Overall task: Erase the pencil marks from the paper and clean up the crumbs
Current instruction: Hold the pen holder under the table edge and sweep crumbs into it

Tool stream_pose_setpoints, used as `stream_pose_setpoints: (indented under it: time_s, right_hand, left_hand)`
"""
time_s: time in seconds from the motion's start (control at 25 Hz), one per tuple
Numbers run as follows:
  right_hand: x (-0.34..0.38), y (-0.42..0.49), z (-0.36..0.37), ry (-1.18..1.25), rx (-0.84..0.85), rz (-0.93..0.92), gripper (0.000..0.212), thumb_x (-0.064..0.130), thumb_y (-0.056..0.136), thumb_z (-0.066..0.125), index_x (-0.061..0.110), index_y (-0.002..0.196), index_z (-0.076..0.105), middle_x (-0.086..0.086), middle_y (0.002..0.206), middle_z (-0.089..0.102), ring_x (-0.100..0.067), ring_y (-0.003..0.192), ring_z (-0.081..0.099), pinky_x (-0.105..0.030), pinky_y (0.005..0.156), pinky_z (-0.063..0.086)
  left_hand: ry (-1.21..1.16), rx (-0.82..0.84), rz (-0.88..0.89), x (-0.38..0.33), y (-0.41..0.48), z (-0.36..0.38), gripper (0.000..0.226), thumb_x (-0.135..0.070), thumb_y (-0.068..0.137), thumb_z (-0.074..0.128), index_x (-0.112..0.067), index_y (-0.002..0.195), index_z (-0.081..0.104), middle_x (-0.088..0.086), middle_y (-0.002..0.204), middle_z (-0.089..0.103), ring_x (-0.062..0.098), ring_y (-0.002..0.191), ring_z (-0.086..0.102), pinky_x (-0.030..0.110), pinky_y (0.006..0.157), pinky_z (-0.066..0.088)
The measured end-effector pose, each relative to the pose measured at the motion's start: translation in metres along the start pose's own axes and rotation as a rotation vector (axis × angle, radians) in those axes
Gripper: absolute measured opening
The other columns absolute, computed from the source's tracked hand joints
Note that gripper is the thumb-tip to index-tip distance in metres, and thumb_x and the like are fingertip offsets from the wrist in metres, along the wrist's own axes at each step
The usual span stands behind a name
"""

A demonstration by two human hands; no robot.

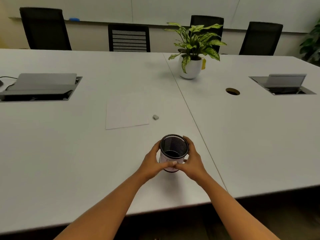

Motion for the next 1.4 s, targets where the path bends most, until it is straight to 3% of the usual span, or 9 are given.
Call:
stream_pose_setpoints:
  time_s: [0.16, 0.28, 0.36, 0.44, 0.56, 0.76, 0.92, 1.12, 1.4]
  right_hand:
    - [-0.020, 0.080, -0.021, 0.044, -0.128, 0.055, 0.099, 0.009, 0.055, 0.083, 0.028, 0.134, 0.026, 0.010, 0.120, 0.049, -0.012, 0.113, 0.045, -0.045, 0.098, 0.046]
    - [-0.036, 0.125, -0.028, 0.057, -0.179, 0.080, 0.098, 0.005, 0.057, 0.082, 0.025, 0.135, 0.026, 0.006, 0.124, 0.049, -0.015, 0.117, 0.044, -0.034, 0.102, 0.039]
    - [-0.047, 0.154, -0.032, 0.063, -0.220, 0.087, 0.098, 0.005, 0.058, 0.082, 0.023, 0.136, 0.025, 0.001, 0.132, 0.047, -0.016, 0.121, 0.043, -0.029, 0.102, 0.035]
    - [-0.056, 0.180, -0.037, 0.087, -0.259, 0.092, 0.098, 0.005, 0.058, 0.082, 0.022, 0.137, 0.025, -0.001, 0.134, 0.047, -0.017, 0.122, 0.043, -0.027, 0.101, 0.034]
    - [-0.065, 0.209, -0.045, 0.115, -0.292, 0.097, 0.098, 0.003, 0.059, 0.081, 0.023, 0.136, 0.025, 0.000, 0.132, 0.047, -0.013, 0.117, 0.043, -0.025, 0.099, 0.033]
    - [-0.081, 0.238, -0.049, 0.121, -0.291, 0.093, 0.098, 0.004, 0.059, 0.081, 0.029, 0.135, 0.025, 0.007, 0.125, 0.047, -0.015, 0.119, 0.045, -0.032, 0.102, 0.038]
    - [-0.096, 0.240, -0.042, 0.143, -0.294, 0.088, 0.096, 0.009, 0.058, 0.081, 0.034, 0.133, 0.026, 0.008, 0.129, 0.047, -0.019, 0.120, 0.048, -0.045, 0.101, 0.044]
    - [-0.116, 0.231, -0.034, 0.150, -0.351, 0.139, 0.088, 0.012, 0.063, 0.081, 0.027, 0.133, 0.031, 0.005, 0.131, 0.049, -0.019, 0.118, 0.051, -0.029, 0.093, 0.045]
    - [-0.126, 0.229, -0.033, -0.013, -0.433, 0.173, 0.080, 0.025, 0.065, 0.080, 0.021, 0.132, 0.036, -0.002, 0.131, 0.052, -0.021, 0.118, 0.050, -0.041, 0.098, 0.046]
  left_hand:
    - [0.198, -0.185, -0.088, 0.034, 0.064, -0.037, 0.067, -0.040, 0.084, 0.060, -0.025, 0.141, 0.029, -0.006, 0.148, 0.031, 0.009, 0.137, 0.025, 0.026, 0.109, 0.022]
    - [0.511, -0.269, -0.104, 0.060, 0.102, -0.056, 0.062, -0.049, 0.092, 0.041, -0.019, 0.144, 0.024, 0.001, 0.152, 0.024, 0.013, 0.142, 0.010, 0.030, 0.115, 0.005]
    - [0.682, -0.311, -0.080, 0.069, 0.127, -0.061, 0.081, -0.070, 0.085, 0.017, -0.015, 0.144, 0.025, 0.004, 0.153, 0.023, 0.016, 0.143, 0.008, 0.032, 0.115, 0.002]
    - [0.818, -0.380, -0.091, 0.078, 0.148, -0.070, 0.096, -0.074, 0.079, -0.003, -0.011, 0.141, 0.032, 0.007, 0.150, 0.029, 0.021, 0.141, 0.017, 0.038, 0.113, 0.008]
    - [0.937, -0.426, -0.179, 0.092, 0.170, -0.082, 0.082, -0.062, 0.090, 0.004, -0.005, 0.133, 0.044, 0.014, 0.141, 0.044, 0.029, 0.133, 0.035, 0.050, 0.106, 0.024]
    - [1.000, -0.480, -0.286, 0.111, 0.189, -0.100, 0.080, -0.058, 0.092, 0.005, -0.003, 0.130, 0.048, 0.017, 0.137, 0.048, 0.032, 0.128, 0.043, 0.055, 0.102, 0.029]
    - [1.043, -0.470, -0.298, 0.114, 0.189, -0.098, 0.080, -0.058, 0.092, 0.004, -0.005, 0.129, 0.050, 0.013, 0.136, 0.049, 0.028, 0.128, 0.044, 0.055, 0.103, 0.027]
    - [1.060, -0.468, -0.319, 0.116, 0.190, -0.099, 0.079, -0.058, 0.092, 0.004, -0.006, 0.131, 0.048, 0.012, 0.138, 0.047, 0.026, 0.129, 0.042, 0.054, 0.104, 0.027]
    - [1.088, -0.465, -0.308, 0.115, 0.190, -0.098, 0.077, -0.057, 0.093, 0.005, -0.006, 0.132, 0.046, 0.012, 0.139, 0.047, 0.027, 0.129, 0.042, 0.047, 0.107, 0.016]
Point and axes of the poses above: each hand's wrist, its own y-axis towards the middle knuckle, its own z-axis out of the palm, x = y × z, the point moved 10 cm from there along y, towards the middle knuckle
